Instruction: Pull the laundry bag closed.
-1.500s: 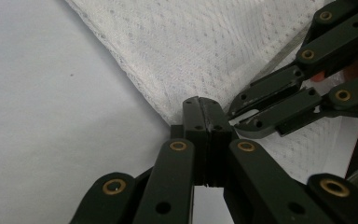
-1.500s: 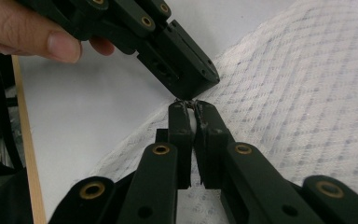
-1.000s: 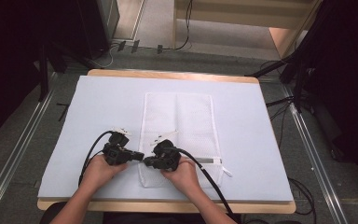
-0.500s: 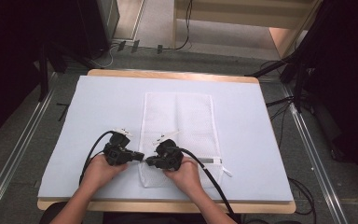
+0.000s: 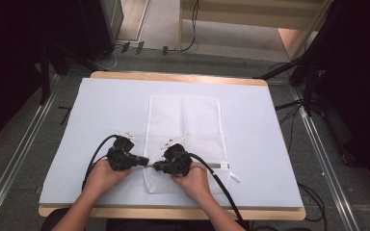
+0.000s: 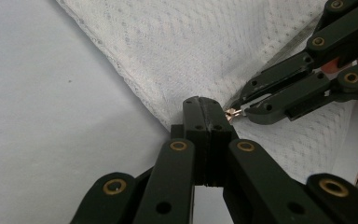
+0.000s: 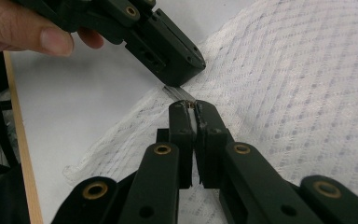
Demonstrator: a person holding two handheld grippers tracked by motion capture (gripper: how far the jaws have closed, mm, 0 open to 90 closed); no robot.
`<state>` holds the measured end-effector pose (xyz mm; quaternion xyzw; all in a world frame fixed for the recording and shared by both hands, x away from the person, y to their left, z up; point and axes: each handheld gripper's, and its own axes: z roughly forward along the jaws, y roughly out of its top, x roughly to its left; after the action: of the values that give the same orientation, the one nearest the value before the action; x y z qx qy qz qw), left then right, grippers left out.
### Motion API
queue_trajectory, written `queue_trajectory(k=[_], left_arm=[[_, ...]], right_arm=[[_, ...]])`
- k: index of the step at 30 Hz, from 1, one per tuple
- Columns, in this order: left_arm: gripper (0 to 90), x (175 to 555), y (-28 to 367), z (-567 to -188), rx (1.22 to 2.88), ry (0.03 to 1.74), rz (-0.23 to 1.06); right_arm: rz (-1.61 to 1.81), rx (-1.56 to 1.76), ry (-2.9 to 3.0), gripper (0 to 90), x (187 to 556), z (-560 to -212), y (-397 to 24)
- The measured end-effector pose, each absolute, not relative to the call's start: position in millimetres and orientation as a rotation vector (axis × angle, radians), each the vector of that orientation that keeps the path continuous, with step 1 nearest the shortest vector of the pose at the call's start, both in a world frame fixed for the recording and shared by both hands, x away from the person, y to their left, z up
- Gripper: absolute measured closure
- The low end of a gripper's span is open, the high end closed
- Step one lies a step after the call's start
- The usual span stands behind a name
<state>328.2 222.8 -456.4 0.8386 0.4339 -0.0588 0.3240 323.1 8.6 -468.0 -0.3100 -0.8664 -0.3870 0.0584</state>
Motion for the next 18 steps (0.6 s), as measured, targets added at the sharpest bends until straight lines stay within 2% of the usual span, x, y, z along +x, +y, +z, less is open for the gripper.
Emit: queue_trajectory(k=[18], left_arm=[[90.0, 328.3, 223.0, -456.4, 2.199, 1.139, -0.156]], right_arm=[[-1.175, -0.947, -2.614, 88.6, 323.6, -467.6, -0.1]])
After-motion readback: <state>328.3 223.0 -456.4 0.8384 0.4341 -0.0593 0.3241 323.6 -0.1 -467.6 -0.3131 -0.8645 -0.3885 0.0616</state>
